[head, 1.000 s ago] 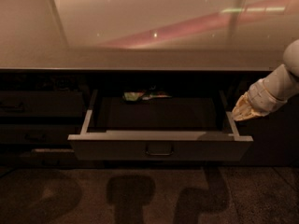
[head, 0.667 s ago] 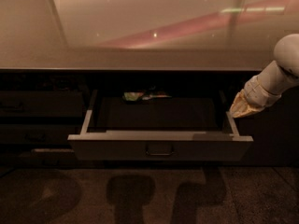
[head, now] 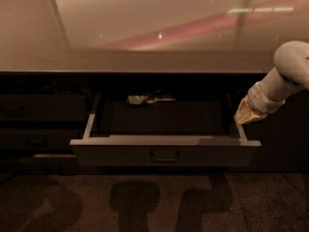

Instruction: Open top drawer

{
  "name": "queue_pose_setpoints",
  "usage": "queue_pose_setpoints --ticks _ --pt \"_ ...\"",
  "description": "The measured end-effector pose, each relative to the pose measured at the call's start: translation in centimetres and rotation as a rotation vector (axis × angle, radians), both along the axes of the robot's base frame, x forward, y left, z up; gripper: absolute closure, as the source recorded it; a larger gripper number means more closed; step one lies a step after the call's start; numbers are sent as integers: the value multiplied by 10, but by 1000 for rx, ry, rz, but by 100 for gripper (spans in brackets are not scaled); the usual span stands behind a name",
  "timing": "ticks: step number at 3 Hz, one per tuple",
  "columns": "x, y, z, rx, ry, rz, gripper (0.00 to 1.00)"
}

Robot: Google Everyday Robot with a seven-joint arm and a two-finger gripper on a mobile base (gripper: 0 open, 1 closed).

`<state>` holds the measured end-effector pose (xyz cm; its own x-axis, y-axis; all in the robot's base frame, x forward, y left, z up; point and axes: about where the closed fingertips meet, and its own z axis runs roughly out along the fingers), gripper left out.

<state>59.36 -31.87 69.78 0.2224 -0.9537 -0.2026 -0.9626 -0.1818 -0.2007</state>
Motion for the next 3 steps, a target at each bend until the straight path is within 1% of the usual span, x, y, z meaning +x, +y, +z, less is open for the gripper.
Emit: queue_pose_setpoints --ticks 1,2,3 --pt "9 17 -23 -70 8 -14 100" --pt "11 24 -32 -99 23 -7 100" --pt "14 38 -54 -159 53 10 100"
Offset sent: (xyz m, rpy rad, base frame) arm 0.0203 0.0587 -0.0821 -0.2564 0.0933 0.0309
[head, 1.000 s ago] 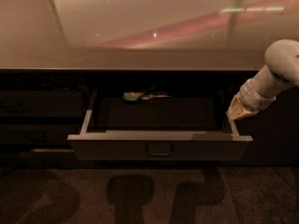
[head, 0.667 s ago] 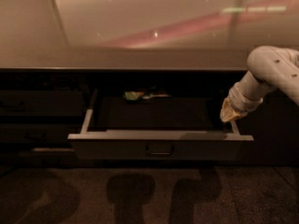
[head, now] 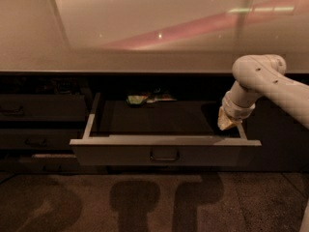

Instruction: Open top drawer

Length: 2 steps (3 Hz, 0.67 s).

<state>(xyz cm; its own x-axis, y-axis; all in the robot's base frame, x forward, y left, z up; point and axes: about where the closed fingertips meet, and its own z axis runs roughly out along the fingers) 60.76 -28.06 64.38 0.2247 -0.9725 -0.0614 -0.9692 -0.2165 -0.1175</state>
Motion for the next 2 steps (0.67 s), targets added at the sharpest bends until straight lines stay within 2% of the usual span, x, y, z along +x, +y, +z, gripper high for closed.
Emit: queue_pose_setpoints --ticks 1,2 --pt "0 1 -2 -5 2 2 100" --pt "-17 11 -11 -31 5 50 100"
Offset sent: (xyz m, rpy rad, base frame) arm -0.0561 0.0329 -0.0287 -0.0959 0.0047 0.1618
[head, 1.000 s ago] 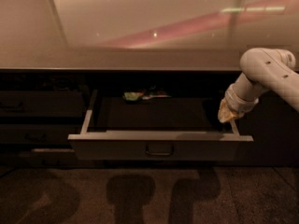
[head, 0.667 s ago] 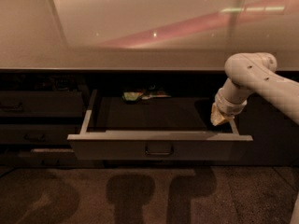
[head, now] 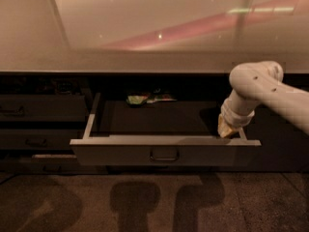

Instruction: Open top drawer

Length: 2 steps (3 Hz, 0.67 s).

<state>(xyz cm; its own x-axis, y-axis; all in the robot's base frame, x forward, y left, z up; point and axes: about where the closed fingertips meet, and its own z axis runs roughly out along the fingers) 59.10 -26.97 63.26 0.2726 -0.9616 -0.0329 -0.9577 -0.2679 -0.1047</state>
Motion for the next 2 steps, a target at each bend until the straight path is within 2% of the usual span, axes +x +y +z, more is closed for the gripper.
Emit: queue_pose_setpoints --ticks 1,2 --pt "-32 13 3 -2 -53 89 100" --pt "-31 13 4 -2 -53 89 81"
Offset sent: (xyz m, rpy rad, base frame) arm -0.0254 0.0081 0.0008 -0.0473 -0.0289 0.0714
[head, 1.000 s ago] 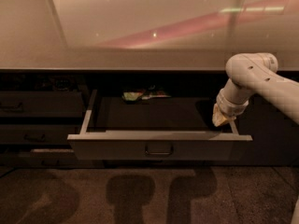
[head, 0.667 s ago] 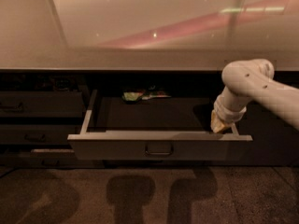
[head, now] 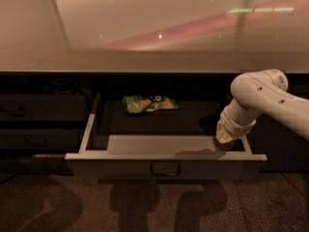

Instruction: Open top drawer

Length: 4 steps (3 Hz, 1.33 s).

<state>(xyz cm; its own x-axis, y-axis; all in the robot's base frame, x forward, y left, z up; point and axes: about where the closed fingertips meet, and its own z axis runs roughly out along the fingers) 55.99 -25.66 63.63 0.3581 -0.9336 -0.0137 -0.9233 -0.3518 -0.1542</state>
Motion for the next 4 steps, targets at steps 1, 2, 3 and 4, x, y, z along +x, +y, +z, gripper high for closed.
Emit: queue_pose_setpoints --ticks 1,2,3,4 --pt "4 -3 -4 -14 15 -17 58" --pt "6 -7 -6 -26 21 -38 34" --pt "5 -10 -7 -36 18 -51 11" --pt "-9 -15 -6 -52 -10 -78 0"
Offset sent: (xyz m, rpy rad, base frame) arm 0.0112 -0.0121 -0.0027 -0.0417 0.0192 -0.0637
